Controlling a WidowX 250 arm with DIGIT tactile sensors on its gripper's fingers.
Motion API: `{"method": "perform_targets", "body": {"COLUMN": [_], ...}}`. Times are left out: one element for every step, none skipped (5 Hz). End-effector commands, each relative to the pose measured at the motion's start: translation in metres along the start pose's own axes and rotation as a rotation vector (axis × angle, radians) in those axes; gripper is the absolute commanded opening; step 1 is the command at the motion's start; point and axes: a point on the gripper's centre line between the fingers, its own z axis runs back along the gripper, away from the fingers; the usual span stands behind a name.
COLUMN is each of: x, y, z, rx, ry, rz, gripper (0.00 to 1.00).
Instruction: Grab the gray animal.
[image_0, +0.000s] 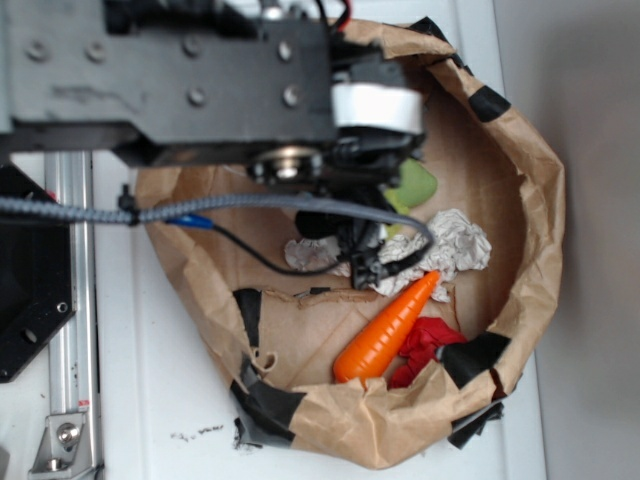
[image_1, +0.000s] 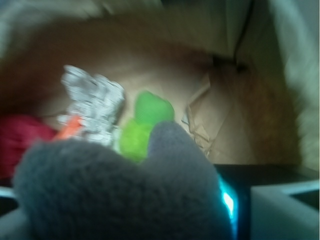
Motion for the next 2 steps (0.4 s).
{"method": "perform_targets", "body": {"x": [0.005,-0.0021], "y": [-0.0273,-0.0233], "z": [0.085,0.0806], "rx": [-0.04,-0.014], "ry": [-0.055,-0.017], "rz": [-0.076,-0.075], "gripper": [0.0,0.0]}}
